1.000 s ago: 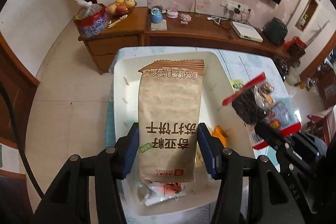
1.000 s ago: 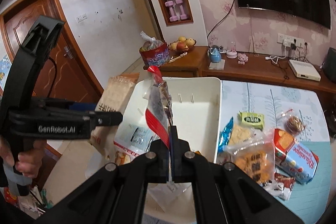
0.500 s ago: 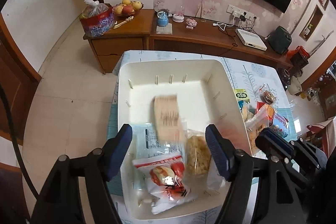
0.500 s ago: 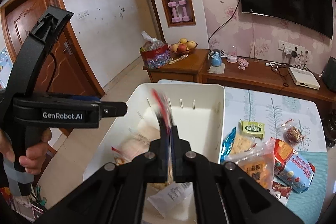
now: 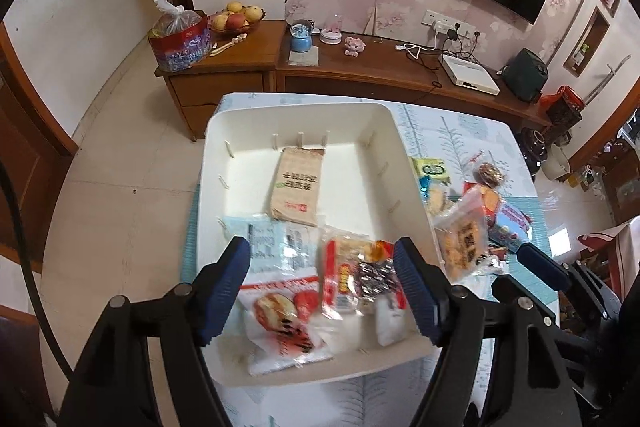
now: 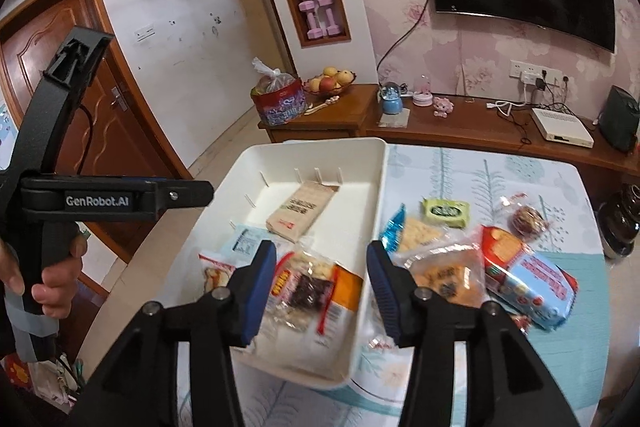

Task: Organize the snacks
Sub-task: 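Lift both grippers away from the tray toward the remaining snacks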

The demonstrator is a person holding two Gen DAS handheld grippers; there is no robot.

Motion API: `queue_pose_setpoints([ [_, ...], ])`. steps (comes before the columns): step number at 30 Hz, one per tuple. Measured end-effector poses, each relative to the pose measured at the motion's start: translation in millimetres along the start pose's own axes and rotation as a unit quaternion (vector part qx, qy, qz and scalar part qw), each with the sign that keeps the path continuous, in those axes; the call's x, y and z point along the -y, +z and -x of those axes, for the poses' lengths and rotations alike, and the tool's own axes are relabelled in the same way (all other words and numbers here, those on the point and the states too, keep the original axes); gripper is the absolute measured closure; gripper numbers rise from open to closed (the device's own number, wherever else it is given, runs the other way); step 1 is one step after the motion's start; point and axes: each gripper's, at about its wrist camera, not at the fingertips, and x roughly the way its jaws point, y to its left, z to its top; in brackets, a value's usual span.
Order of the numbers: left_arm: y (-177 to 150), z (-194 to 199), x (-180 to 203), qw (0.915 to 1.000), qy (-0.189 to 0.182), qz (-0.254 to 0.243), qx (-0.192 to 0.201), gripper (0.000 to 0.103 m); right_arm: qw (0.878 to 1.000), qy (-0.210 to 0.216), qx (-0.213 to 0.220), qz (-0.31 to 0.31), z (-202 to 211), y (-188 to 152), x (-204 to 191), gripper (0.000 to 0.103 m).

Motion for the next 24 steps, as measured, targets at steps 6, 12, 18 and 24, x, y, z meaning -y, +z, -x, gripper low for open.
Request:
queue_pose_setpoints([
  [6, -12.4, 17.9, 30.0, 0.9997, -0.019, 0.015, 0.004, 0.029, 1.0, 0.001, -0.013, -0.009, 26.2, -14.7, 23.6, 0.054],
  [12, -27.1, 33.2, 62.9, 0.9991, -0.022, 0.034, 0.012, 0.027, 0.999, 0.004, -0.029, 0.014, 51.3, -32.6, 42.4, 0.053],
  [18, -44.1, 39.2, 92.7, 0.9985, -0.008, 0.051, 0.018, 0.027, 0.999, 0.009, -0.032, 0.031, 74.4, -46.4, 68.9, 0.053],
  [24, -60.2, 36.6, 126.0, 0.9975, 0.003, 0.069, 0.015, 0.027, 0.998, 0.009, -0.039, 0.04, 85.9, -56.0, 99.8, 0.053],
])
